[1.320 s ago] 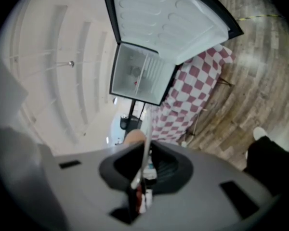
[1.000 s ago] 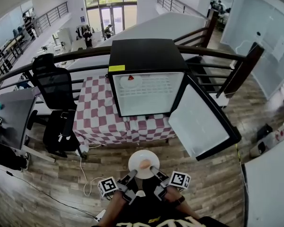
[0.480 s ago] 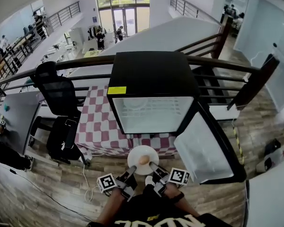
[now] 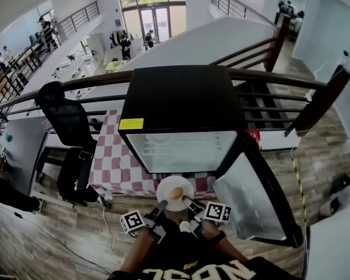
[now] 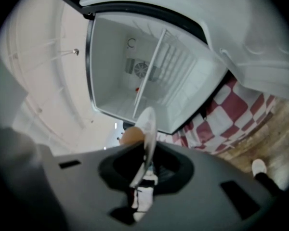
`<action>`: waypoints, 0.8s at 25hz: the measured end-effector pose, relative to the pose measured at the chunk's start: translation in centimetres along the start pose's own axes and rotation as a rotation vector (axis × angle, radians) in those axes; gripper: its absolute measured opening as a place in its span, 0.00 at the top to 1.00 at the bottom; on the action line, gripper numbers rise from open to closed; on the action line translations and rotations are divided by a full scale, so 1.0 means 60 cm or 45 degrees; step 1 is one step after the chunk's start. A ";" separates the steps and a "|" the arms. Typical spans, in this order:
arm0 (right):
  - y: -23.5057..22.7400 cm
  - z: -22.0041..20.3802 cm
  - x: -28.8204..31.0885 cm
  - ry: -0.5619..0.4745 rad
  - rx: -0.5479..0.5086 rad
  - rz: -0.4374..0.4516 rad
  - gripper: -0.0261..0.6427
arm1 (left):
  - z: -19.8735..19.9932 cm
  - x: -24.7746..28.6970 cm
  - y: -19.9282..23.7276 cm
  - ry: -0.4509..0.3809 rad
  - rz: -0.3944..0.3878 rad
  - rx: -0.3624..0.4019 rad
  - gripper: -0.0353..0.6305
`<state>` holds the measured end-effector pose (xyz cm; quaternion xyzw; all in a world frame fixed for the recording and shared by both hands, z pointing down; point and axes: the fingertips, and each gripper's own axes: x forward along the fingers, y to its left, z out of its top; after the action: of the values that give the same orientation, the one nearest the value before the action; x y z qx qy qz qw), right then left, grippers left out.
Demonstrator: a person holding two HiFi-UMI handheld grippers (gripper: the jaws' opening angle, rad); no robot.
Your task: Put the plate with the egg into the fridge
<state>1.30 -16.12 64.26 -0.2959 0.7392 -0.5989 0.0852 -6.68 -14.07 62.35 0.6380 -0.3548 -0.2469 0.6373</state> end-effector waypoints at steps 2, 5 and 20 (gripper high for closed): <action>-0.013 0.007 0.009 0.017 -0.013 -0.017 0.89 | 0.005 0.009 0.014 -0.009 0.001 -0.019 0.89; -0.030 0.011 0.025 0.050 -0.055 -0.042 0.89 | 0.015 0.019 0.032 -0.028 -0.002 -0.037 0.89; -0.148 0.042 0.132 0.092 -0.057 -0.170 0.88 | 0.097 0.086 0.159 -0.069 0.116 -0.017 0.89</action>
<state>-0.94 -23.43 73.70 -0.3246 0.7336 -0.5970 0.0116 -9.20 -21.12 72.11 0.6099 -0.3989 -0.2370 0.6424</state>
